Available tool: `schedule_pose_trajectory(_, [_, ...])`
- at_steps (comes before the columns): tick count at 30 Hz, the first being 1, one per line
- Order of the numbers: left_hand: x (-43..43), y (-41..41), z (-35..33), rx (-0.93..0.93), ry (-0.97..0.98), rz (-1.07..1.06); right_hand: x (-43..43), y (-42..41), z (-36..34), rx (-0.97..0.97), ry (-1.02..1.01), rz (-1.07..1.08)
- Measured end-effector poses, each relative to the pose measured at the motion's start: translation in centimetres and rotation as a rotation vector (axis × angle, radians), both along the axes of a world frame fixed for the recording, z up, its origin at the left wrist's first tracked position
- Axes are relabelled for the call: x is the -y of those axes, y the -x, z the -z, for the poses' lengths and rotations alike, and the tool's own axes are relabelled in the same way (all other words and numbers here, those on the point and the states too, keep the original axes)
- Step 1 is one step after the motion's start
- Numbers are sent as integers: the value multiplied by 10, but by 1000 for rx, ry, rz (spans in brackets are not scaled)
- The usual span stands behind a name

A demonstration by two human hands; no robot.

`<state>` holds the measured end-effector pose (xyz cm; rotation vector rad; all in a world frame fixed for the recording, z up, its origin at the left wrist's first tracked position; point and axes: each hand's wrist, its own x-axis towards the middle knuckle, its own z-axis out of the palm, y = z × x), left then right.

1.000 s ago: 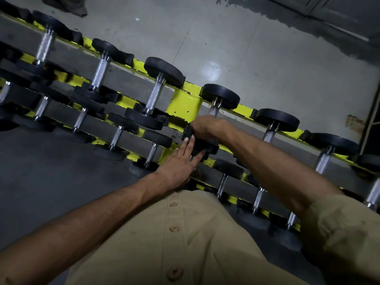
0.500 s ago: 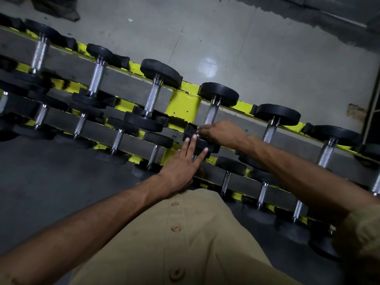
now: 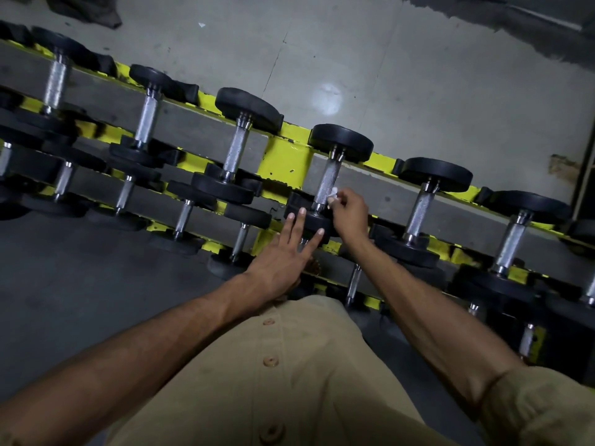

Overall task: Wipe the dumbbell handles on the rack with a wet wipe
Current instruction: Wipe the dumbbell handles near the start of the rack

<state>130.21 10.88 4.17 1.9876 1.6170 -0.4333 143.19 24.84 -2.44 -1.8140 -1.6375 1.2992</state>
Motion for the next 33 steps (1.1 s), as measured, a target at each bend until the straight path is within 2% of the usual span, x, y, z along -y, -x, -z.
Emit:
schedule_pose_trajectory(2, [0, 2, 0, 2, 2, 1, -25, 7, 11, -124, 158, 99])
schedule_pose_trajectory(7, [0, 3, -2, -7, 18, 3, -85, 24, 2, -695, 641, 401])
schedule_pose_trajectory(10, [-1, 1, -4, -13, 25, 2, -89, 26, 6, -936, 761, 451])
schedule_pose_trajectory(13, [-1, 2, -4, -25, 21, 13, -85, 29, 6, -985, 753, 494])
schedule_pose_trajectory(15, [-2, 3, -3, -26, 17, 20, -81, 31, 6, -873, 620, 521])
schedule_pose_trajectory(17, [-1, 3, -4, -25, 16, 23, -71, 28, 13, -686, 391, 507])
schedule_pose_trajectory(21, [-1, 2, -4, -12, 7, 8, -37, 9, 17, -149, -206, 227])
schedule_pose_trajectory(23, [0, 3, -4, -8, 14, 3, -23, 6, 11, -24, -397, 49])
schedule_pose_trajectory(27, [-1, 3, -5, 3, 28, -2, -29, 1, 0, 116, -629, -306])
schedule_pose_trajectory(29, [-1, 2, -7, 8, 40, -6, -46, -3, -3, 247, -733, -474])
schedule_pose_trajectory(33, [-1, 1, -5, 11, 17, -15, -69, -8, -11, 460, -743, -819])
